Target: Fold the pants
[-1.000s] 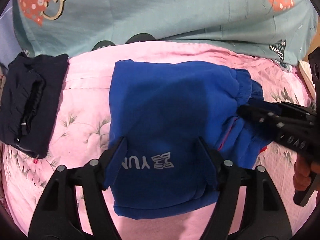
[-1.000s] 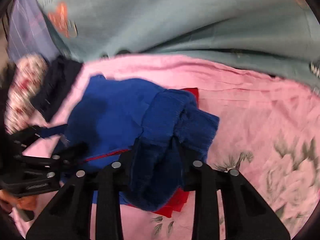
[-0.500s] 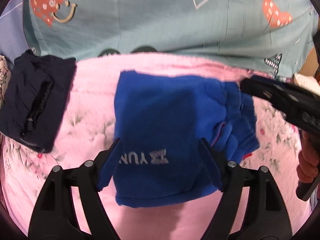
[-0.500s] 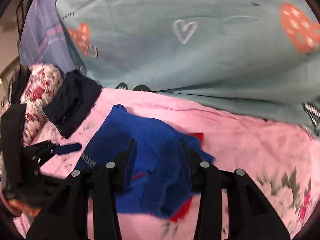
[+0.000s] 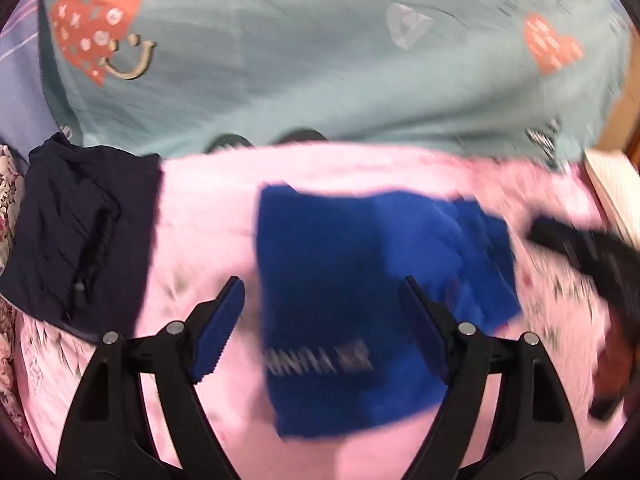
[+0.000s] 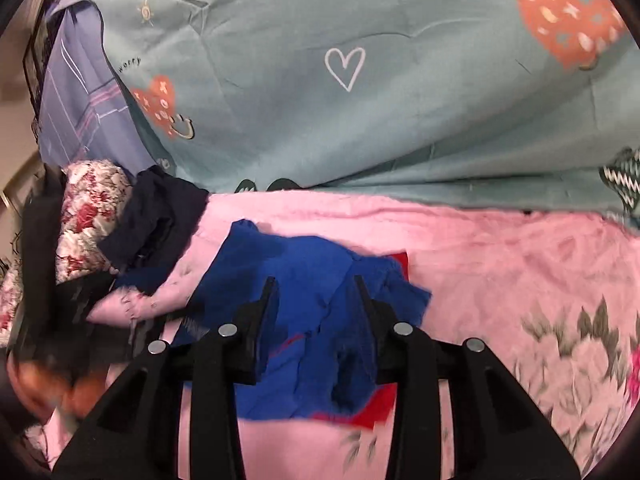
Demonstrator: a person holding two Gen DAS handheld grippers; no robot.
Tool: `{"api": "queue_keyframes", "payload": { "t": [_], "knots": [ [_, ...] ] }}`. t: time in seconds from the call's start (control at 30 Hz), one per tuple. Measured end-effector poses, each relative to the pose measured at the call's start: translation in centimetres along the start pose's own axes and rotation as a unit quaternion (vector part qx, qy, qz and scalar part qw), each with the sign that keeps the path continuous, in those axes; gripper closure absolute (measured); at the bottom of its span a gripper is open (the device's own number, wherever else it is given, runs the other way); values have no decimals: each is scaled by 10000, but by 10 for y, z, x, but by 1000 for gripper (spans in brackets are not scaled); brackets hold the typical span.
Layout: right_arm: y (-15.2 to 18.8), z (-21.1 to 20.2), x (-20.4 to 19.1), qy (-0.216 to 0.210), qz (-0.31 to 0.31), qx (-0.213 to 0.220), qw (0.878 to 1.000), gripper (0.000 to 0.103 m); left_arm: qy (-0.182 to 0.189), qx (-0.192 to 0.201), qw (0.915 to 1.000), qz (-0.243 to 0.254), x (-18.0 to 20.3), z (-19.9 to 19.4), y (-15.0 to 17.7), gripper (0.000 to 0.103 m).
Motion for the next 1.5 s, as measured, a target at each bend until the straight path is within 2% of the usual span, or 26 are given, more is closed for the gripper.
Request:
{"api": "queue_keyframes", "payload": {
  "t": [0.1,0.13,0.23,0.3,0.33,0.4,0.5,0.63,0.77,0.83,0.87,0.97,1.0,1.1,1.13,1.2,1.3,1.37,1.5],
  "knots": [
    [21,6,-4,-83,-95,-302,9995,86,-105,-225,9989,-394,-16,26,-10,25],
    [33,10,-3,-61,-112,-444,9989,88,-161,-372,9980,-490,-20,38,-7,25],
    [69,29,16,362,-84,-897,9953,99,-403,-622,9963,-435,-26,63,8,24],
    [73,27,25,209,158,-786,9966,100,-427,-694,9952,-547,-30,71,10,23],
    [72,26,29,187,288,-798,9962,100,-415,-784,9932,-752,-36,75,11,22],
    [72,26,31,301,58,-850,9959,99,-478,-872,9903,-972,-45,79,10,22],
    [65,18,30,242,147,-898,9956,94,-550,-776,9905,-988,-52,64,2,25],
    [39,-3,25,86,414,-479,9980,91,-588,-130,9949,-810,-53,12,-11,25],
    [17,-1,17,108,263,-259,9993,90,-316,12,9991,-285,-27,-15,9,25],
    [11,12,18,162,210,-251,9993,90,-112,-58,9998,-140,-6,-15,31,25],
    [11,20,18,159,189,-302,9992,85,-42,-145,9998,-107,-1,-13,42,25],
    [35,48,36,585,-42,-797,9951,83,-71,-738,9972,-31,5,15,85,24],
    [36,48,40,585,-56,-689,9959,83,-74,-816,9966,-108,3,22,94,23],
    [30,37,39,567,147,-745,9955,80,52,-806,9949,-601,-7,15,97,24],
    [21,28,33,631,41,-626,9960,80,74,-672,9950,-733,-10,4,93,24],
    [3,17,10,300,-115,-368,9988,80,-4,-179,9965,-816,-17,-19,80,25],
    [-20,24,-48,-617,-419,-326,9967,80,117,192,9934,-1124,-20,-35,67,25],
    [-21,40,-80,-912,-777,-408,9920,80,437,147,9894,-1379,-12,-30,63,25],
    [4,87,-107,-924,-1210,-849,9847,82,324,-403,9904,-1278,-10,6,91,26]
  ]
}}
Point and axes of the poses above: each gripper's, at about its wrist camera, not at the fingertips, and z roughly the way its jaws point, x to its right, y to its underside, the point moved 10 cm from there along z, roughly the way its jaws point, and after that the axes turned 5 degrees about x, right-handed, at the moved point
